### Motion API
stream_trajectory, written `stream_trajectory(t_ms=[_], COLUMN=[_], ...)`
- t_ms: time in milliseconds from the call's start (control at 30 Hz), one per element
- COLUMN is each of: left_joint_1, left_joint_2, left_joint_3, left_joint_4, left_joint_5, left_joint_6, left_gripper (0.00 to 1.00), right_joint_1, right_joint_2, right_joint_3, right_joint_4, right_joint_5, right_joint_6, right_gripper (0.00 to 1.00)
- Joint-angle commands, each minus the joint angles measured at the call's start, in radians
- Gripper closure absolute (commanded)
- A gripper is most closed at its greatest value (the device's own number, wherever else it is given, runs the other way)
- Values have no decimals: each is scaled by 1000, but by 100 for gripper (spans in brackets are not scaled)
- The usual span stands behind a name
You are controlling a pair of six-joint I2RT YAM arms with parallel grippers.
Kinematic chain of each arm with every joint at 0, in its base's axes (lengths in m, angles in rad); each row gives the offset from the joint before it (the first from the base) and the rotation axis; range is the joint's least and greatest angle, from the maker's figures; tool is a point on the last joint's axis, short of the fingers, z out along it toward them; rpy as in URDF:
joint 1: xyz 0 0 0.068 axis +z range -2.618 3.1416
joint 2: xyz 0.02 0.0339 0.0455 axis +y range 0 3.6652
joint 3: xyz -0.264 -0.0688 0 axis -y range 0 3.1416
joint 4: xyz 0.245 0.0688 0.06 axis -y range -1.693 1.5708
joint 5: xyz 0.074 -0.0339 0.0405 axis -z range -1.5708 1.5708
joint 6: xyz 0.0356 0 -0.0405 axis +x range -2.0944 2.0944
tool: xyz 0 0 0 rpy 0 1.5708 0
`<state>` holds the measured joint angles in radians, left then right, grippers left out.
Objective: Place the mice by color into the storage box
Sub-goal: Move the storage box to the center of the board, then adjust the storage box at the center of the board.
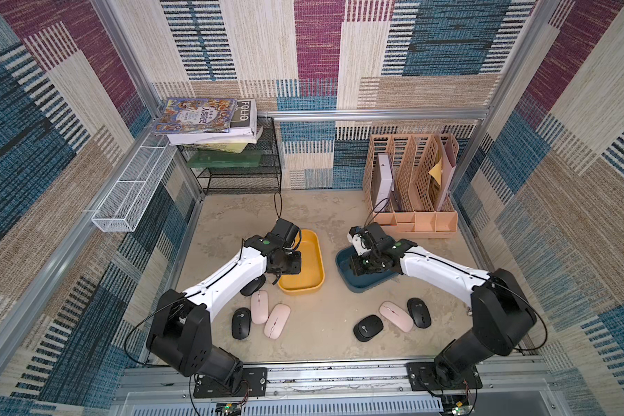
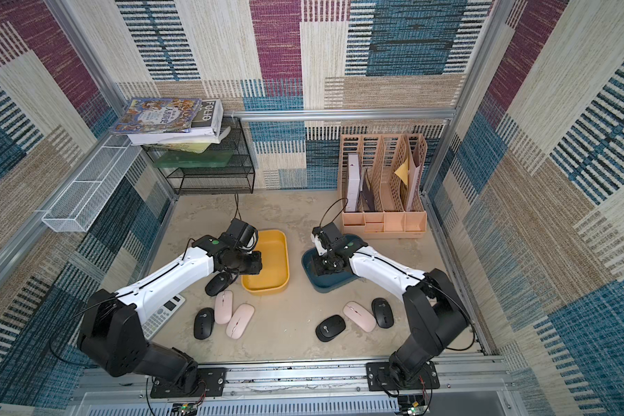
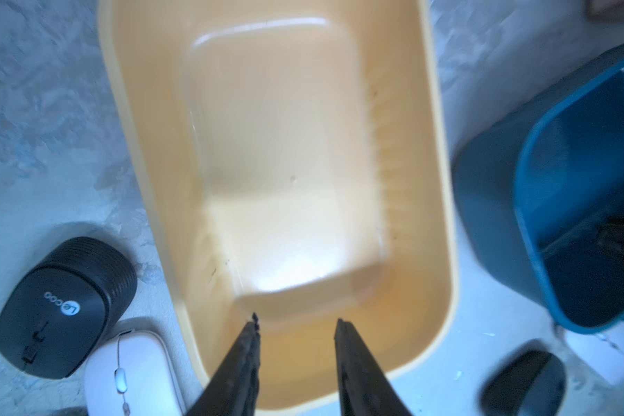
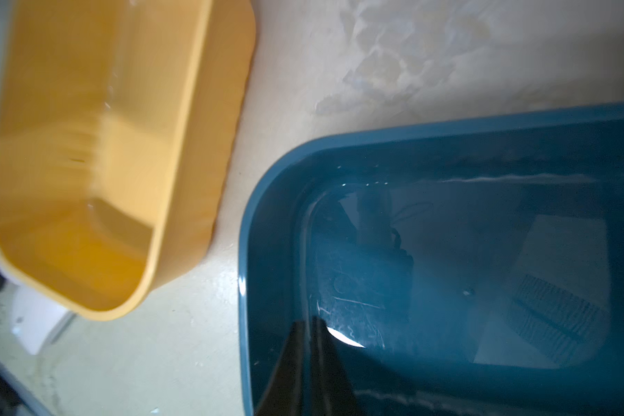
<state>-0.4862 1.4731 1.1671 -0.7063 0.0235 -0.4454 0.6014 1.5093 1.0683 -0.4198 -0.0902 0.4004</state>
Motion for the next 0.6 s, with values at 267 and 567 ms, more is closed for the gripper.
stream_trajectory(t_ms=[267,567], left_joint_1=[-19,-20], left_joint_2=[-190,-279], left_joint_3=[4,-74], left_joint_4=[34,39], left_joint_5=[95,88], left_joint_6=[-8,-7], left_gripper=[40,33], right_joint_1=[-459,-467], right_joint_2=[-503,-450], right_joint_3=[-358,-467], right_joint_4=[-131,63], right_joint_5=[-106,-159], right_joint_6=[168,272], right_gripper=[29,26])
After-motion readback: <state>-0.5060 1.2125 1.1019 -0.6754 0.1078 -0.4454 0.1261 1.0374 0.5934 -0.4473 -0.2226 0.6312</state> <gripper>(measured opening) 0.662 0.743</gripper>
